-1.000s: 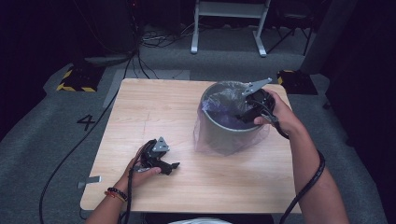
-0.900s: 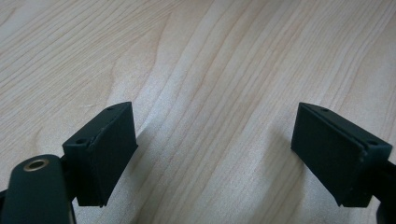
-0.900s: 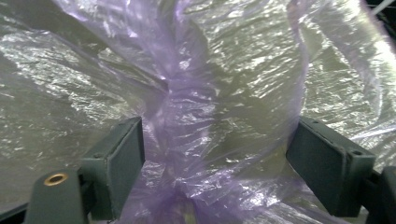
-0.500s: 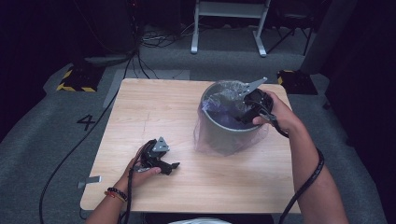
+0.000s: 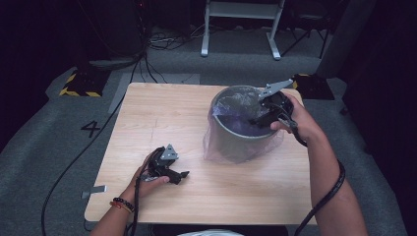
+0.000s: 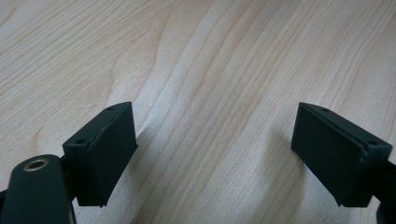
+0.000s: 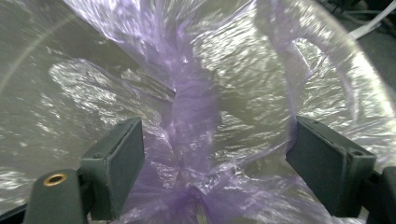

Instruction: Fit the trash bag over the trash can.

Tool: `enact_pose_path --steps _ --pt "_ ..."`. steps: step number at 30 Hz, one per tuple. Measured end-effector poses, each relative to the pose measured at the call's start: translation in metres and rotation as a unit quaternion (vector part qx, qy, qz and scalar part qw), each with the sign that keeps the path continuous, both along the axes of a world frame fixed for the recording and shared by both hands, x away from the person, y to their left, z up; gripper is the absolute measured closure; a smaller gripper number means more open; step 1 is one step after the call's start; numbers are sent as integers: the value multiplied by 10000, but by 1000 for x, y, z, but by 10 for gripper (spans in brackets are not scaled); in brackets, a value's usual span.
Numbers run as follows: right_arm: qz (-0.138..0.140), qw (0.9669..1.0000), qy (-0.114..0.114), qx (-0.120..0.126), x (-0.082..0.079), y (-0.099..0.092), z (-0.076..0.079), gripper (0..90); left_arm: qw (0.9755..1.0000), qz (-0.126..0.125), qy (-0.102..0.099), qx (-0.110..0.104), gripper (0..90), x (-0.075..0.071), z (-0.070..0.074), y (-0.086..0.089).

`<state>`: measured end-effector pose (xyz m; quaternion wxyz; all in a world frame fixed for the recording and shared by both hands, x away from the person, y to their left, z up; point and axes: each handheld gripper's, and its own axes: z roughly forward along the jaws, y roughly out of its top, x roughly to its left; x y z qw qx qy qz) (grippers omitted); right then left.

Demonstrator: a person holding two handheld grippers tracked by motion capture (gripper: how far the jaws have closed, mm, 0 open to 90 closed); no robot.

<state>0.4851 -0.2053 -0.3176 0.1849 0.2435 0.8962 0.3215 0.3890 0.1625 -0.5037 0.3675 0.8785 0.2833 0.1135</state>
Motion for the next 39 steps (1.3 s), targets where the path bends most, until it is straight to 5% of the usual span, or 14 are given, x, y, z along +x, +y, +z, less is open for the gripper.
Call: enact_pose_path --steps 4,13,30,39 --pt "-79 9992 -90 390 -5 -5 6 192 10000 0 -2 0 138 0 0 0" --pt "15 9980 -268 576 -22 -15 16 192 10000 -17 1 3 138 0 0 0" --pt "111 9957 -602 693 -64 -43 28 172 10000 -14 0 6 138 0 0 0" --pt "-22 9947 -749 698 -81 -57 22 168 10000 -17 1 3 138 0 0 0"
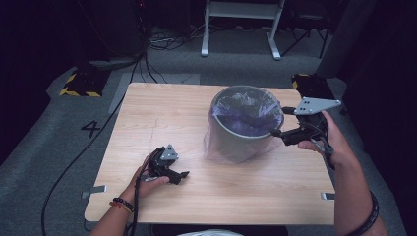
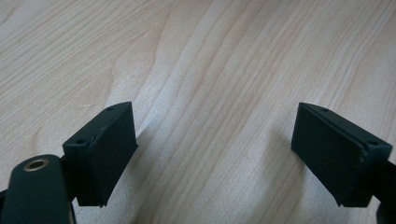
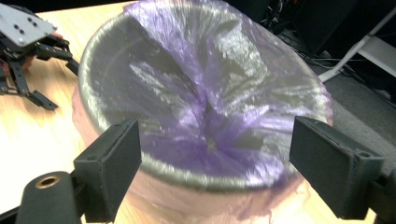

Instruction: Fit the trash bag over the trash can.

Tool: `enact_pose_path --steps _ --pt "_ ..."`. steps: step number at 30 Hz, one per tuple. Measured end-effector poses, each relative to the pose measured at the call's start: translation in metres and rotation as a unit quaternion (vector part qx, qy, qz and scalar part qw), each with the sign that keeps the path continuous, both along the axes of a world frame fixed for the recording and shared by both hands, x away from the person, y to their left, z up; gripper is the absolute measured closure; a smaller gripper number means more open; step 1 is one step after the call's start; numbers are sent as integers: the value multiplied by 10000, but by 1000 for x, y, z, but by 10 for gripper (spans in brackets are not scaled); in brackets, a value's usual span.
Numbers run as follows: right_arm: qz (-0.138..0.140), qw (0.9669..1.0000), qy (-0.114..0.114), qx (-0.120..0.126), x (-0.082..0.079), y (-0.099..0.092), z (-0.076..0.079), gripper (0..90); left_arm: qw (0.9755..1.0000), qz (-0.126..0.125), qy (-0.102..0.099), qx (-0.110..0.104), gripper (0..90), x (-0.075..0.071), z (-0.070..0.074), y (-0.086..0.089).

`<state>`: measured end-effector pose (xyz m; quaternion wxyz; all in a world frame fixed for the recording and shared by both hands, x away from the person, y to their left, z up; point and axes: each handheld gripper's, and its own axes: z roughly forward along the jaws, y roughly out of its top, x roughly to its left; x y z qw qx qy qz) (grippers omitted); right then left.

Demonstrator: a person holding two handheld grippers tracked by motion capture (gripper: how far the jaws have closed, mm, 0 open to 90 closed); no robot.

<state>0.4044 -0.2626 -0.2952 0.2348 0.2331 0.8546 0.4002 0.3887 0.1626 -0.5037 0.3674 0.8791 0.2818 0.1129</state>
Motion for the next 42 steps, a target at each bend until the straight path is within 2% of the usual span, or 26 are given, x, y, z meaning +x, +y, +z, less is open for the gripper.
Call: enact_pose_path --steps 4,6,14,17,19,24,26,31,33,42 --pt "-47 9999 -122 41 -6 -8 -5 171 10000 1 -1 0 138 0 0 0" --pt "-62 9999 -113 113 -10 -13 -8 172 10000 1 0 -1 138 0 0 0" --pt "-154 9996 -215 -64 -23 -24 -26 169 10000 1 1 -2 138 0 0 0" --pt "-194 9995 -214 -88 -28 -29 -36 169 10000 -8 1 6 138 0 0 0" --pt "-230 9992 -241 -209 -31 -30 -43 168 10000 -5 1 2 138 0 0 0" --pt "-310 9986 -287 -320 -36 -35 -59 168 10000 -10 -2 3 138 0 0 0" --pt "-347 9985 -283 -308 -37 -37 -65 170 10000 -12 -2 3 138 0 0 0" --pt "-355 9980 -175 -487 -40 -40 -83 171 10000 -14 -1 5 137 0 0 0" --pt "-350 9982 -77 -473 -41 -42 -91 172 10000 -12 0 2 137 0 0 0" --pt "-318 9967 275 -688 -46 -48 -129 171 10000 -15 3 2 137 0 0 0"
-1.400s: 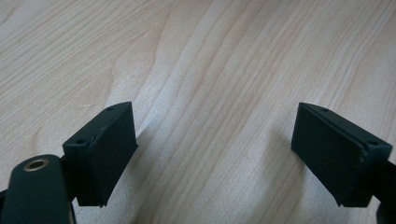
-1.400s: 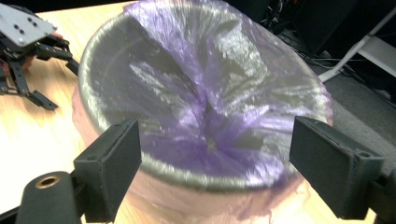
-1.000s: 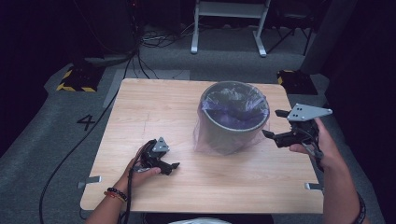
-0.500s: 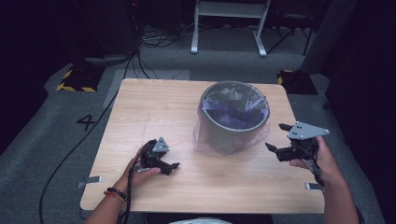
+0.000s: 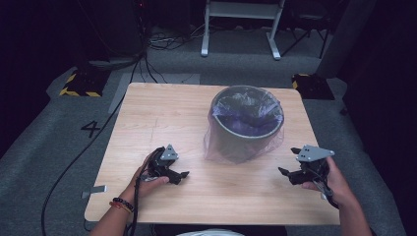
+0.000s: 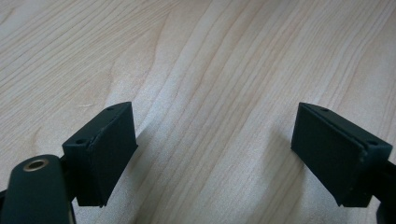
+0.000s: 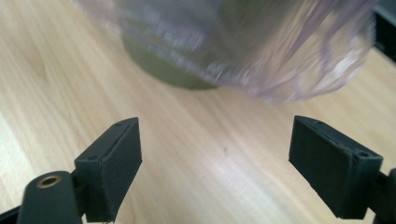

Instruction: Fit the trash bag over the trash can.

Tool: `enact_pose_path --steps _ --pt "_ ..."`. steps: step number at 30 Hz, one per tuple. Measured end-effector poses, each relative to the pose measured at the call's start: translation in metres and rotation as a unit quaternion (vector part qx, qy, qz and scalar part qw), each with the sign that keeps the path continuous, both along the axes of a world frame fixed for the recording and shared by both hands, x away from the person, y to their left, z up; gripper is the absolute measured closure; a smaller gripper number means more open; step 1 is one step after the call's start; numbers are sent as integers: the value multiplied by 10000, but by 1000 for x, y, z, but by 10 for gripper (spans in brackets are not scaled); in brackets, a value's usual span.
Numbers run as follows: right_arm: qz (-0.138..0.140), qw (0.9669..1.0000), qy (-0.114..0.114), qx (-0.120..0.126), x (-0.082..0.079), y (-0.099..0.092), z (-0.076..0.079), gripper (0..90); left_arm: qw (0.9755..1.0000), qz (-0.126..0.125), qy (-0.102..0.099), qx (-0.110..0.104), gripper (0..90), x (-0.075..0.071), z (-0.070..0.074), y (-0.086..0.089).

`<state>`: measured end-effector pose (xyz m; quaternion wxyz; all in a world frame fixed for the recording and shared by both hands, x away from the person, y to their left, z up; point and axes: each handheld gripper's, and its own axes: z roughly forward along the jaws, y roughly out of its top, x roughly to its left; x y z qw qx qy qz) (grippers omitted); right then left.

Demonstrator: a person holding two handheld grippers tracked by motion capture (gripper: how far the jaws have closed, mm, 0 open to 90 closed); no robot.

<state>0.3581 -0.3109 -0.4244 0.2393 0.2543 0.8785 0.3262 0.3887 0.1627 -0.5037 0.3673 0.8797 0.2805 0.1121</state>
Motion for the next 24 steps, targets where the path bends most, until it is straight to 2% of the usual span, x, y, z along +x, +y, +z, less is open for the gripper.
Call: enact_pose_path --steps 10,14,19,24 --pt "-143 9984 475 -252 -4 -6 -43 175 10000 2 -2 3 137 0 0 0" --pt "-237 9979 507 -324 -6 -10 -53 175 10000 1 -4 3 137 0 0 0" --pt "-259 9977 583 -225 -11 -16 -62 171 10000 1 -3 4 137 0 0 0" --pt "-410 9969 630 225 -17 -28 -68 170 10000 1 0 3 137 0 0 0"
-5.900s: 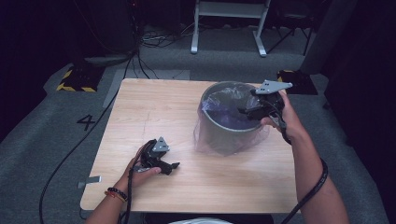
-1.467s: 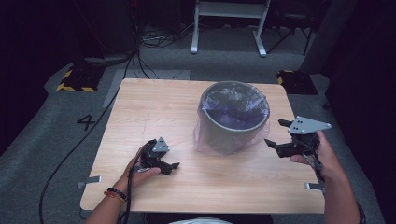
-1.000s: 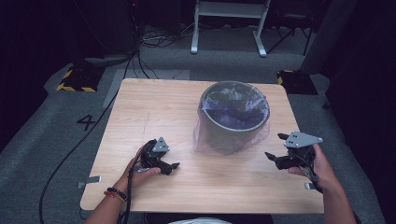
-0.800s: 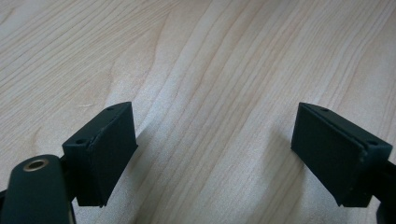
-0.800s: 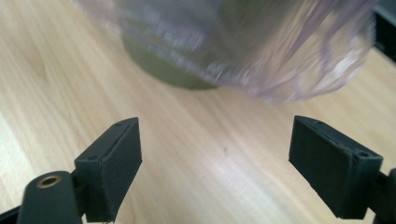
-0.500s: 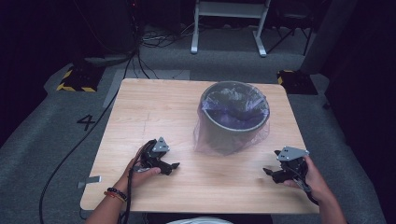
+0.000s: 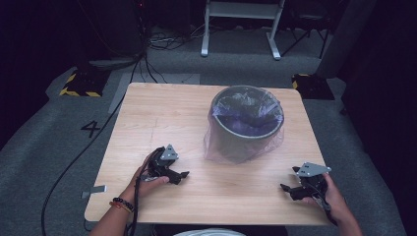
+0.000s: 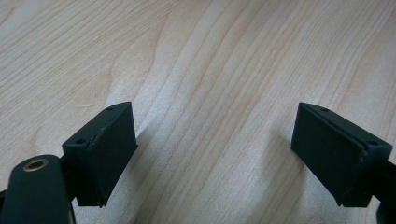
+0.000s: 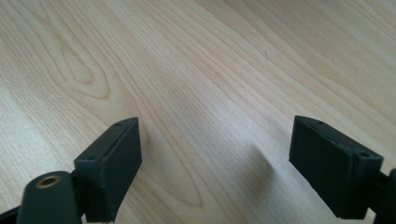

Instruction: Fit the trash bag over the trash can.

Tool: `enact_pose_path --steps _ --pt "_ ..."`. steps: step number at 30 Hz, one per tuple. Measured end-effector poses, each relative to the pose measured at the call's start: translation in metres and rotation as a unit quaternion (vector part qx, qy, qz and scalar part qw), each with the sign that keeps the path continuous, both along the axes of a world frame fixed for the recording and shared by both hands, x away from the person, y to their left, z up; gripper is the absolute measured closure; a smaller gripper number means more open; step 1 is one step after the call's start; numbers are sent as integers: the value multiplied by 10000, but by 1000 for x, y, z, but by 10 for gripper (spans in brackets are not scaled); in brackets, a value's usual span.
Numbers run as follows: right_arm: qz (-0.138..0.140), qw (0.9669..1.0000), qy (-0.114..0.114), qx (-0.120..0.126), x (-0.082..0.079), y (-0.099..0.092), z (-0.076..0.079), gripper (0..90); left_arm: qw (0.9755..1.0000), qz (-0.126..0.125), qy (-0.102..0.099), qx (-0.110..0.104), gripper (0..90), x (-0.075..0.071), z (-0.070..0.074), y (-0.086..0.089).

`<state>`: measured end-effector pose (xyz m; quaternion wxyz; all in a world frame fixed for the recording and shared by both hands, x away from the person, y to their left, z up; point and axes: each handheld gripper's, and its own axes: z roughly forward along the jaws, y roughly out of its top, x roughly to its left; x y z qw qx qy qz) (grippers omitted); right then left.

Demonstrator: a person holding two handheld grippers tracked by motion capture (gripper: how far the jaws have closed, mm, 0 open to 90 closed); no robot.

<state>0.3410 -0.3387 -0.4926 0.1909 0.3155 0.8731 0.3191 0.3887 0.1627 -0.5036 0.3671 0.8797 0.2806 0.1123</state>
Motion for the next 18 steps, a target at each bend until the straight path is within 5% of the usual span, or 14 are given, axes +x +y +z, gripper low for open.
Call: enact_pose_path --steps 6,18 --pt "-269 9970 154 708 -2 -21 -11 142 10000 2 1 -6 137 0 0 0" --pt "-300 9968 185 716 -1 -23 -11 133 10000 1 2 -9 136 0 0 0"
